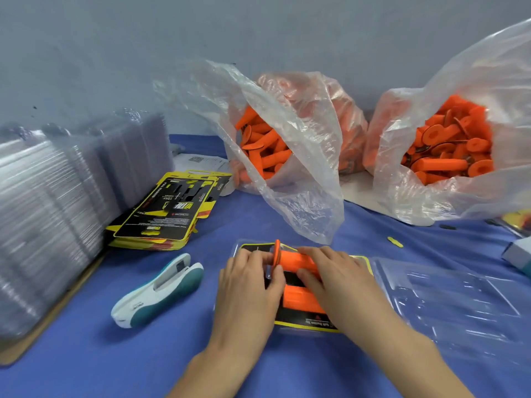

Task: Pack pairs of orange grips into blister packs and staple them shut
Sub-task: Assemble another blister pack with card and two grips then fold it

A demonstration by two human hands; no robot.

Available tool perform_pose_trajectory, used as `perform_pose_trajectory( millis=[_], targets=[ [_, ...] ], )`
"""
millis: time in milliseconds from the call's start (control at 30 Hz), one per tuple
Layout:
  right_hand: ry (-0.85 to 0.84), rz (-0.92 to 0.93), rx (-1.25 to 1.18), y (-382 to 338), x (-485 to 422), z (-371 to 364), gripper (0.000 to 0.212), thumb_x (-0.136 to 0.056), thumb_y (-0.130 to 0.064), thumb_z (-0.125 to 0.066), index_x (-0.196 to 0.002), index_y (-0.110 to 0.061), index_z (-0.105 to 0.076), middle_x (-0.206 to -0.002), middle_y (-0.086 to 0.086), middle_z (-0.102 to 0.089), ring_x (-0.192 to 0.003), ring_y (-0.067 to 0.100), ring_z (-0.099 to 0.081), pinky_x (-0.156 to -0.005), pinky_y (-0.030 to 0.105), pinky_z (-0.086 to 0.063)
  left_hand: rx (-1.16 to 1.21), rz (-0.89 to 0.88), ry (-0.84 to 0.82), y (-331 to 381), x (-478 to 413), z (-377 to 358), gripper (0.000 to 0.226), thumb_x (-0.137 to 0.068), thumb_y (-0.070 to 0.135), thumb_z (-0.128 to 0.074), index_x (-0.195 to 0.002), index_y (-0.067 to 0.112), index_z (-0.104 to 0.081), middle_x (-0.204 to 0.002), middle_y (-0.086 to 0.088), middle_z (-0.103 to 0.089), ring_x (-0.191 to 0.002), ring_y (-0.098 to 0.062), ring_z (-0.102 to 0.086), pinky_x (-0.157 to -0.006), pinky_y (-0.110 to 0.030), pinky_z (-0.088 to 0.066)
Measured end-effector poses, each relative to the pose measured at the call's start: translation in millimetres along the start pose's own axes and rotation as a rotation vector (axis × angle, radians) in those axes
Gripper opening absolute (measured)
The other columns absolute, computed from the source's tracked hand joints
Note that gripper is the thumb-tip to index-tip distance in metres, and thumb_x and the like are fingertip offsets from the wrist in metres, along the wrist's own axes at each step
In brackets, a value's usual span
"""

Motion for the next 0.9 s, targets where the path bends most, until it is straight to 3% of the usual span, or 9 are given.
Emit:
perform_pose_trajectory(
  millis=[167, 267, 433, 567, 700, 800, 833, 900],
  targets=[
    [0.028, -0.012, -0.232, 6, 5, 7, 0.027, -0.099, -0.039, -0.045, -0.125, -0.045, -0.038, -0.127, -0.021, -0.049, -0.114, 0.011, -0.05, -0.091, 0.034, -0.041, 0.172, -0.174, 0.11, 18, 11, 17, 0.011, -0.093, 0.043, -0.056, -0.102, 0.037, -0.057, -0.101, 0.019, -0.053, -0.098, -0.004, -0.048, -0.082, -0.023, -0.039],
    [0.025, -0.022, -0.335, 9, 9, 7, 0.023, -0.096, -0.037, -0.05, -0.109, -0.05, -0.036, -0.112, -0.023, -0.053, -0.101, 0.007, -0.053, -0.085, 0.034, -0.045, 0.141, -0.258, 0.145, 26, 17, 23, 0.01, -0.092, 0.047, -0.049, -0.098, 0.039, -0.051, -0.097, 0.02, -0.052, -0.09, -0.006, -0.048, -0.079, -0.026, -0.039],
    [0.045, -0.021, -0.364, 13, 9, 6, 0.026, -0.094, -0.035, -0.051, -0.106, -0.053, -0.036, -0.107, -0.035, -0.051, -0.1, -0.009, -0.048, -0.077, 0.025, -0.044, 0.076, -0.309, 0.202, 30, 20, 29, 0.011, -0.092, 0.046, -0.051, -0.097, 0.036, -0.049, -0.094, 0.018, -0.052, -0.085, -0.006, -0.047, -0.075, -0.028, -0.038],
    [0.052, -0.005, -0.36, 11, 10, 7, 0.024, -0.091, -0.04, -0.047, -0.108, -0.053, -0.036, -0.109, -0.037, -0.048, -0.1, -0.011, -0.047, -0.076, 0.025, -0.045, 0.011, -0.317, 0.156, 31, 19, 23, 0.02, -0.094, 0.045, -0.05, -0.11, 0.034, -0.056, -0.099, 0.014, -0.054, -0.087, -0.011, -0.051, -0.077, -0.028, -0.039],
    [0.037, -0.002, -0.323, 11, 10, 5, 0.022, -0.093, -0.043, -0.048, -0.109, -0.053, -0.038, -0.104, -0.034, -0.052, -0.094, -0.005, -0.047, -0.075, 0.016, -0.04, 0.033, -0.274, 0.102, 24, 15, 19, 0.02, -0.092, 0.046, -0.049, -0.103, 0.032, -0.059, -0.097, 0.015, -0.053, -0.087, -0.01, -0.052, -0.077, -0.027, -0.04],
    [0.1, -0.02, -0.378, 12, 16, 19, 0.025, -0.09, -0.052, -0.048, -0.113, -0.056, -0.04, -0.106, -0.044, -0.044, -0.1, -0.014, -0.039, -0.084, 0.005, -0.032, 0.048, -0.228, 0.067, 15, 13, 15, 0.014, -0.091, 0.043, -0.052, -0.094, 0.031, -0.056, -0.093, 0.016, -0.054, -0.087, -0.009, -0.051, -0.077, -0.025, -0.037],
    [0.168, -0.051, -0.419, 20, 22, 30, 0.024, -0.09, -0.052, -0.047, -0.114, -0.053, -0.043, -0.108, -0.042, -0.045, -0.103, -0.014, -0.04, -0.084, 0.005, -0.03, 0.039, -0.21, 0.056, 12, 13, 13, 0.011, -0.091, 0.041, -0.054, -0.092, 0.03, -0.056, -0.092, 0.016, -0.054, -0.086, -0.009, -0.05, -0.077, -0.025, -0.036],
    [0.314, -0.153, -0.45, 45, 41, 51, 0.011, -0.092, -0.048, -0.047, -0.101, -0.044, -0.053, -0.106, -0.03, -0.056, -0.102, -0.003, -0.052, -0.081, 0.019, -0.034, 0.022, -0.162, 0.041, 6, 12, 10, 0.01, -0.09, 0.038, -0.059, -0.089, 0.029, -0.055, -0.09, 0.015, -0.054, -0.086, -0.009, -0.049, -0.077, -0.028, -0.037]
  ],
)
Point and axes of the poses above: each hand's wrist, its own x-axis away from the middle knuckle, its own z-axis out of the back of the hand, y = z × x, the point moved 10 cm from there along -x, towards the middle knuckle
